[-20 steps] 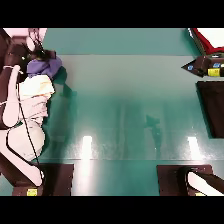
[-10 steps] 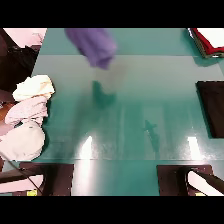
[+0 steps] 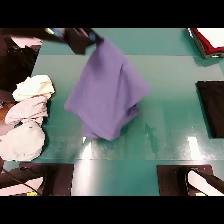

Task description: Fold the shirts.

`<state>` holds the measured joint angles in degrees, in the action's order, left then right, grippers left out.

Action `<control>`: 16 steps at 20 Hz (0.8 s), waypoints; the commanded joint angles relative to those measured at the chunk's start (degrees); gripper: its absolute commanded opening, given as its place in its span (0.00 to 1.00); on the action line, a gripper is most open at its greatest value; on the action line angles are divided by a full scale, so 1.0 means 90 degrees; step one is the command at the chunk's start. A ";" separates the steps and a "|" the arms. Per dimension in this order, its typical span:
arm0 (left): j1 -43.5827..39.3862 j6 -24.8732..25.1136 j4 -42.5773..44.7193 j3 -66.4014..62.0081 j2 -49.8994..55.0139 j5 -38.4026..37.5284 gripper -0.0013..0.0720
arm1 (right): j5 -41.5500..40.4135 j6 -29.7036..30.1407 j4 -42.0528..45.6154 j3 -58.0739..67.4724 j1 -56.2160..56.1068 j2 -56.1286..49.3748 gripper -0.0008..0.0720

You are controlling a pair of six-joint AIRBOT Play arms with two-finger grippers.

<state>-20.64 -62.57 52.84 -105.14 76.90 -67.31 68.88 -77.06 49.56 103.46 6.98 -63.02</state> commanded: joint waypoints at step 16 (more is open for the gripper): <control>0.1185 -0.2764 0.0425 0.6324 -0.2106 0.0270 0.84 | 0.0323 0.0000 0.0017 0.0039 0.0010 -0.0015 0.04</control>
<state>-8.43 -83.83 60.71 -65.82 66.59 -74.00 71.68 -77.03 49.69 103.77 7.05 -63.05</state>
